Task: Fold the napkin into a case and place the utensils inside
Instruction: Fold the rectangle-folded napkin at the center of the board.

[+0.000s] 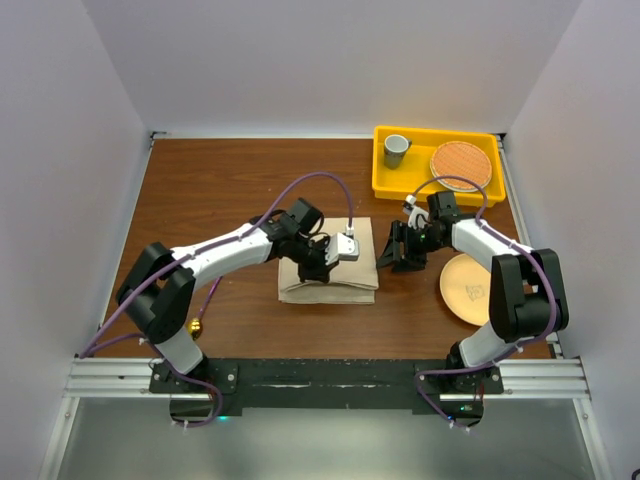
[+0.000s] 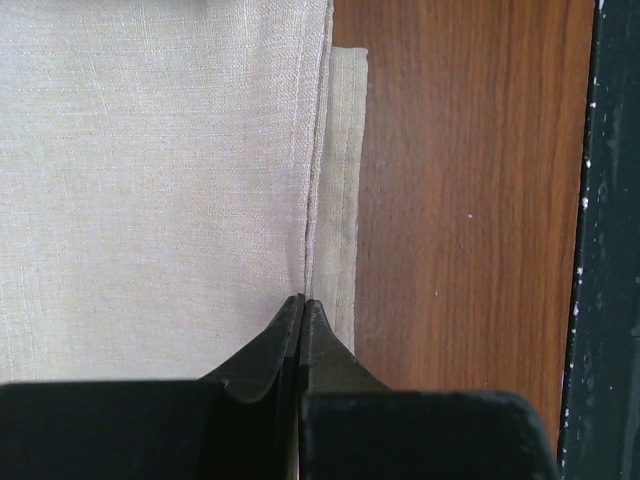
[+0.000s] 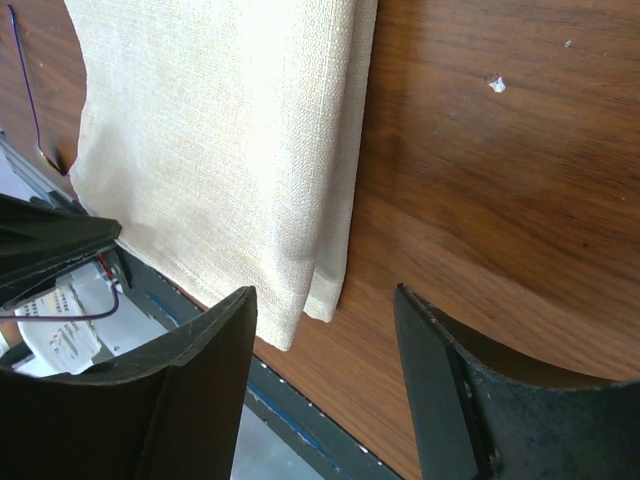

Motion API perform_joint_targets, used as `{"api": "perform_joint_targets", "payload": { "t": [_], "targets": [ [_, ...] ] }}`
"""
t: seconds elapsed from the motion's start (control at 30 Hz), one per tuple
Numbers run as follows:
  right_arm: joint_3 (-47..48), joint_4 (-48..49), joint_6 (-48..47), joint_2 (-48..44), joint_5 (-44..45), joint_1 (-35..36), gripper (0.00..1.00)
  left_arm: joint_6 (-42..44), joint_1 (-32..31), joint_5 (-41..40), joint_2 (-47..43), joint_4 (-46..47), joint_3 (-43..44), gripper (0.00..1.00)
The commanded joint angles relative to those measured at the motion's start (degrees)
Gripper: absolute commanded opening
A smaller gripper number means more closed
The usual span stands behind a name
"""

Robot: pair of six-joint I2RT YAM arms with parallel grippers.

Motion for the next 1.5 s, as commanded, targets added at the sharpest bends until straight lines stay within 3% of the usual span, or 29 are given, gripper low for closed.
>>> {"api": "perform_joint_targets", "payload": {
  "t": [0.0, 0.6, 1.47],
  "targets": [
    [0.9, 0.3, 0.4, -0.3, -1.0, -0.3, 0.59, 3.1, 0.1, 1.3, -0.8, -1.0, -2.0, 0.00],
    [0.7, 2.3, 1.7, 2.1, -2.8, -0.2, 0.48, 7.4, 0.1, 0.0, -0.5, -1.4, -3.2, 0.00],
    [0.7, 2.4, 1.9, 2.6, -3.5, -0.1, 0.47, 6.4, -0.5, 4.5, -0.5, -1.6, -2.5, 0.00]
  ]
}}
